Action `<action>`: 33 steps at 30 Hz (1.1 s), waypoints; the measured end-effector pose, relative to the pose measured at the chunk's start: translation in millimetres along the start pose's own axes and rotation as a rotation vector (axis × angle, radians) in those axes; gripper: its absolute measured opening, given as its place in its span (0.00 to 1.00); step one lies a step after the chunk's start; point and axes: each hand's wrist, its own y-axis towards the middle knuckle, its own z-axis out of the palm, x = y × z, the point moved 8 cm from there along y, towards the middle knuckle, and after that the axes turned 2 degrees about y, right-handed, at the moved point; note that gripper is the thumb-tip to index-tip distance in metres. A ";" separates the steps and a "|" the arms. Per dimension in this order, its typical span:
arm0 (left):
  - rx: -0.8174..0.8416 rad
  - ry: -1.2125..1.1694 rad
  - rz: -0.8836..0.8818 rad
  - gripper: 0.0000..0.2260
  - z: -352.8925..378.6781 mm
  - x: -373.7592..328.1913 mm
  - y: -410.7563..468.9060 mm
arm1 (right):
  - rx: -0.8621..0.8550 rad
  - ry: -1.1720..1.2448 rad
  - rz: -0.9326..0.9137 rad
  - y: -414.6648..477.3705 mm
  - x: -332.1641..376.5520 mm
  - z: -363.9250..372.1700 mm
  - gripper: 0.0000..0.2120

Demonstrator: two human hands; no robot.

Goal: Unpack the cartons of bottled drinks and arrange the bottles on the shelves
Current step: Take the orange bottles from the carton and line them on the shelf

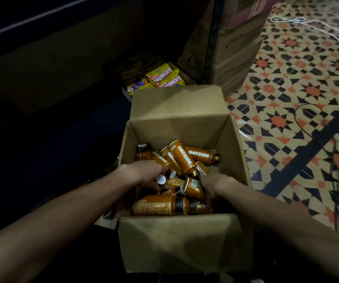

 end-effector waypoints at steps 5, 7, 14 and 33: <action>0.014 0.086 -0.010 0.19 -4.4 7.6 -16.3 | -0.025 0.074 0.025 -5.4 -2.8 -2.0 0.32; 0.009 0.096 -0.026 0.19 -8.9 10.6 -24.0 | -0.025 0.093 0.041 -10.6 -4.8 -10.7 0.31; -0.137 0.049 -0.091 0.24 -54.1 17.6 -55.0 | -0.175 0.182 0.038 -40.3 1.8 -69.4 0.32; -0.498 0.145 -0.059 0.16 -269.6 -7.1 -197.1 | -0.823 0.398 -0.218 -220.7 10.0 -263.7 0.30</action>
